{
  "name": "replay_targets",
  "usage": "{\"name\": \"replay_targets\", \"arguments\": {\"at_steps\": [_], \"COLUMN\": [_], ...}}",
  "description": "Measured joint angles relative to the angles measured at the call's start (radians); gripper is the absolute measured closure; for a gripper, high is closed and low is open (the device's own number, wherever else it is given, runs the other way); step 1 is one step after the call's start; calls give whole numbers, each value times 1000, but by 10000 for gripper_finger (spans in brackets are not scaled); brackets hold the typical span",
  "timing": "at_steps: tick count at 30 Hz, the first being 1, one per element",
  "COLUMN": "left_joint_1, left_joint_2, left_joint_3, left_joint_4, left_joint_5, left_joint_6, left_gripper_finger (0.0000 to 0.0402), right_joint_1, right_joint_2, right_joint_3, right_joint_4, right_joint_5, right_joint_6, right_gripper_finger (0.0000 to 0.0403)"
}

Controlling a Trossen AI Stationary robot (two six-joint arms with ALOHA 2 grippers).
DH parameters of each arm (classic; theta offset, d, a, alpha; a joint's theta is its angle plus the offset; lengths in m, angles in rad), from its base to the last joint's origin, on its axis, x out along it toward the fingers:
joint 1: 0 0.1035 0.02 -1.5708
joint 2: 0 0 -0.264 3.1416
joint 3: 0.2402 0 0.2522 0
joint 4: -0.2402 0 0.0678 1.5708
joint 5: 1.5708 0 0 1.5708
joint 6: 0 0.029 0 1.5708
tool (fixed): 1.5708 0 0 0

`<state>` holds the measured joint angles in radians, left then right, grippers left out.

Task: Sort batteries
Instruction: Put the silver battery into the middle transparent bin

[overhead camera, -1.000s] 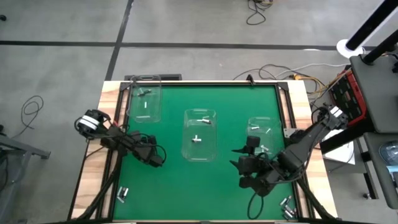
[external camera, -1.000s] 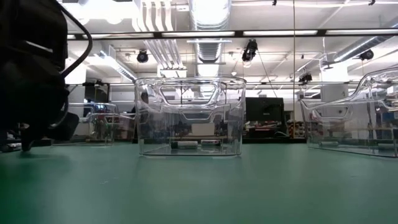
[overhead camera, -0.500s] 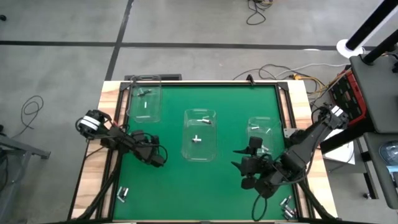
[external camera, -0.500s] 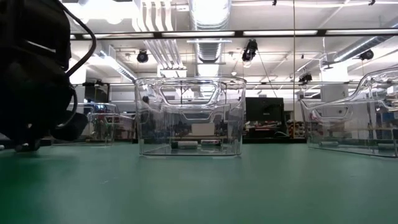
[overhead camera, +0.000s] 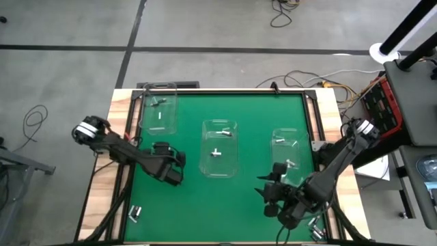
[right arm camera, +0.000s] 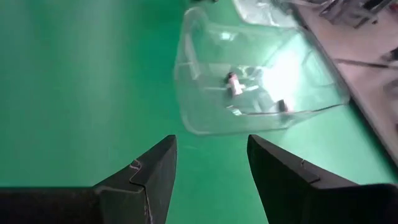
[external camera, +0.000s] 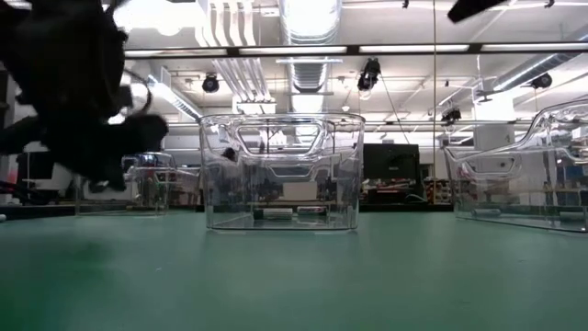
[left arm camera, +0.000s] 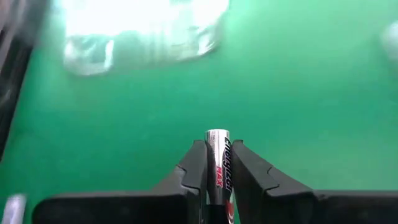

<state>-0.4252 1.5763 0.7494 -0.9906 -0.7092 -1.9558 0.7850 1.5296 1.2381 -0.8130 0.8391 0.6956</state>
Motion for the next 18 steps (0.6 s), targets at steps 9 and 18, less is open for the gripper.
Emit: {"name": "replay_targets", "arguments": {"at_steps": [9,18], "left_joint_1": [-6,-22], "left_joint_2": [-174,-252], "left_joint_3": [120,225], "left_joint_4": [22,343], "left_joint_5": [-244,-509], "left_joint_6": [326,851], "left_gripper_finger": [368,367], "right_joint_1": [-45,-251], "right_joint_2": [130,165], "right_joint_3": [-20,-20], "right_joint_4": [294,763], "right_joint_5": [14,-190], "right_joint_6": [-97,-546], "right_gripper_finger": [213,213]}}
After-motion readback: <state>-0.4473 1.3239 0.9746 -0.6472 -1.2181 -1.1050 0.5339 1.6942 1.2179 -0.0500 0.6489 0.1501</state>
